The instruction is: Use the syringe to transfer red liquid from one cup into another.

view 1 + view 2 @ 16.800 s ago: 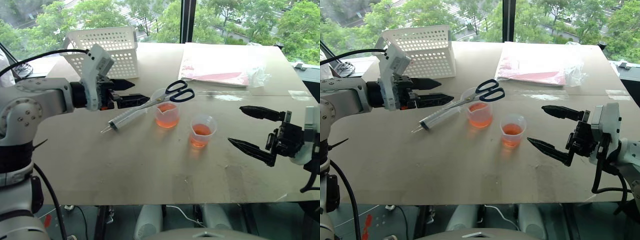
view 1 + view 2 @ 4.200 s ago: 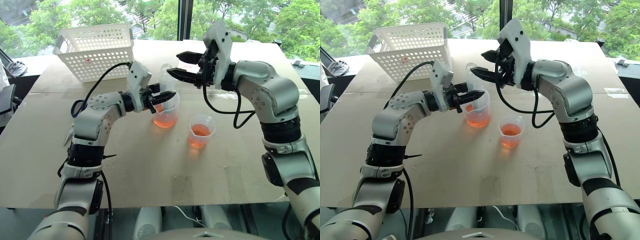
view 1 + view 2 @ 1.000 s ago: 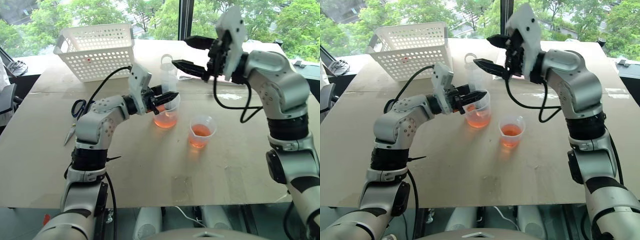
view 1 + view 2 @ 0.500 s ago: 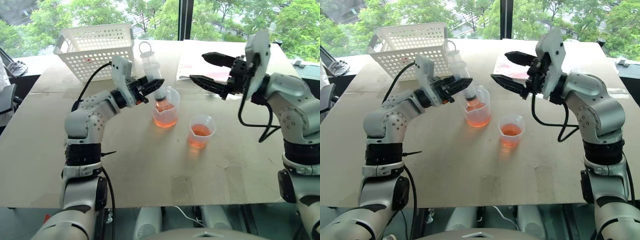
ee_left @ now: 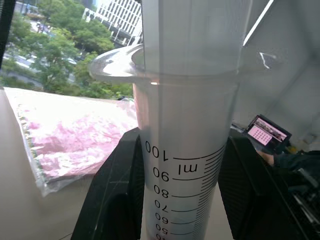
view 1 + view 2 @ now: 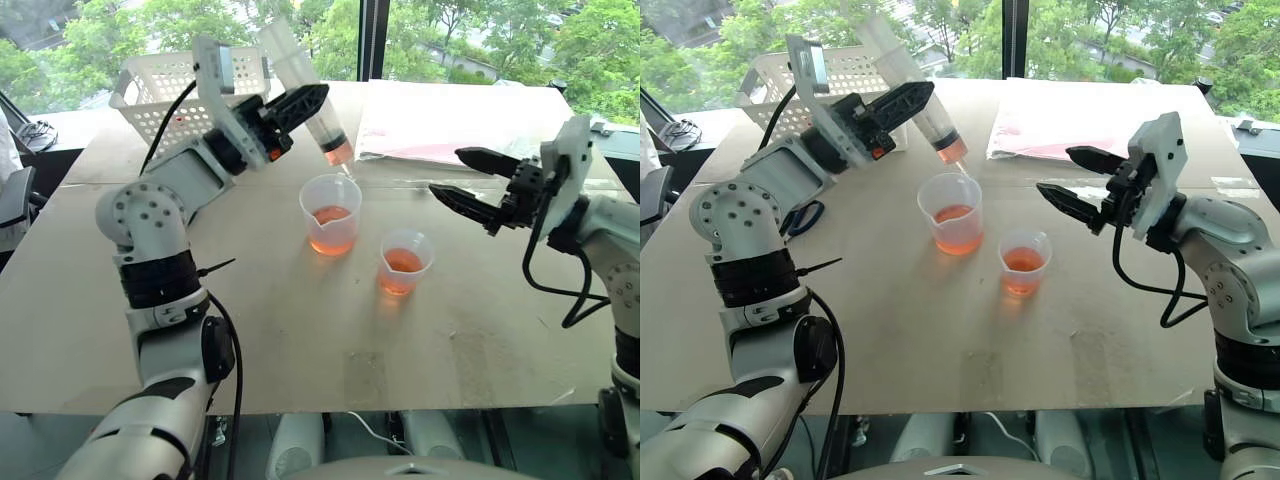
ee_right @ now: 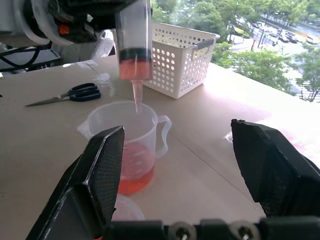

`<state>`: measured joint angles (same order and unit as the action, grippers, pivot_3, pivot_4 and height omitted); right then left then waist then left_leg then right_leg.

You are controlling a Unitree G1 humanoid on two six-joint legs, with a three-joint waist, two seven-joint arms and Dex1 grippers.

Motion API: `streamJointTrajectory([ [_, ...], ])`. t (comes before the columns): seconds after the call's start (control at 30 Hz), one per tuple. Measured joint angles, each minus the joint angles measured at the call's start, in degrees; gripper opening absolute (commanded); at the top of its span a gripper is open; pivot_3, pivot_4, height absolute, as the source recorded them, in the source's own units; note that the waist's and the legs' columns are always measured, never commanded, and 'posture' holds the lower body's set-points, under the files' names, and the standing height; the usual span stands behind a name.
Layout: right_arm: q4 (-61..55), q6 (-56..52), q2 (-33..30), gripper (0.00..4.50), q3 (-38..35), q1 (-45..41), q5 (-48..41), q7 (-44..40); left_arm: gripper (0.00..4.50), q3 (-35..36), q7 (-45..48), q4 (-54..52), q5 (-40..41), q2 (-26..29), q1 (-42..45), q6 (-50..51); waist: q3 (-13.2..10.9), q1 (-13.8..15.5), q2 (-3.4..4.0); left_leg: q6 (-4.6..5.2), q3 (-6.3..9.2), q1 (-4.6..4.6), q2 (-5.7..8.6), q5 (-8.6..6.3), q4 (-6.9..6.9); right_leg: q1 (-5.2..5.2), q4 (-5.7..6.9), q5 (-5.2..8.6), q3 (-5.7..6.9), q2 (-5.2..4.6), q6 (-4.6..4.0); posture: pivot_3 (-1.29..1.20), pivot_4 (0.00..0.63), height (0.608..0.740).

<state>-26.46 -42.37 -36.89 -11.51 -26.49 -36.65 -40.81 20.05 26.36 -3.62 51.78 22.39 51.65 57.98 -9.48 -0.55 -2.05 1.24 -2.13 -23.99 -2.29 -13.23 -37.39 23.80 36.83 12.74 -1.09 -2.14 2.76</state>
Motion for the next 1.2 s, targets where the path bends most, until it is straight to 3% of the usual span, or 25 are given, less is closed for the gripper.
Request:
streamJointTrajectory([
  [0.33, -7.14, -2.68, -5.69, 3.66, -6.23, 4.93, -3.89, 3.81, 1.44, -15.78, 13.39, -9.57, -1.02, 1.81, -5.53, -3.44, 0.01, -0.08, 0.02, 0.0, -0.35, 0.1, 0.0, 0.0, 0.03, -0.04, 0.01, 0.02, -0.07, 0.05, -0.02, 0.0, 0.15, 0.74],
  [0.63, -11.09, -8.39, -10.95, 3.66, -11.14, 4.57, -13.95, 6.17, 1.44, -27.62, 26.28, -8.97, -12.69, 3.48, -8.87, -17.63, 0.01, -0.06, 0.02, 0.01, -0.44, 0.13, 0.0, 0.0, 0.0, -0.05, -0.02, 0.03, -0.18, 0.05, -0.03, 0.0, 0.15, 0.74],
  [0.93, -10.25, -17.3, -16.55, 3.66, -9.07, -8.03, -26.91, 15.47, 1.44, -30.6, 29.04, -4.67, -19.95, 1.74, -8.27, -24.0, 0.0, -0.1, 0.04, 0.02, -0.43, 0.13, -0.02, 0.0, -0.01, -0.06, -0.03, 0.03, -0.19, 0.06, -0.03, 0.0, 0.15, 0.74],
  [1.2, -9.41, -20.99, -13.32, 3.66, -0.93, -16.46, -30.62, 25.19, 1.44, -31.96, 29.2, -2.82, -23.11, 0.92, -6.21, -24.12, -0.01, -0.08, 0.05, 0.02, -0.41, 0.05, -0.02, -0.01, 0.0, -0.02, -0.07, 0.02, -0.22, 0.05, -0.01, 0.0, 0.15, 0.74],
])
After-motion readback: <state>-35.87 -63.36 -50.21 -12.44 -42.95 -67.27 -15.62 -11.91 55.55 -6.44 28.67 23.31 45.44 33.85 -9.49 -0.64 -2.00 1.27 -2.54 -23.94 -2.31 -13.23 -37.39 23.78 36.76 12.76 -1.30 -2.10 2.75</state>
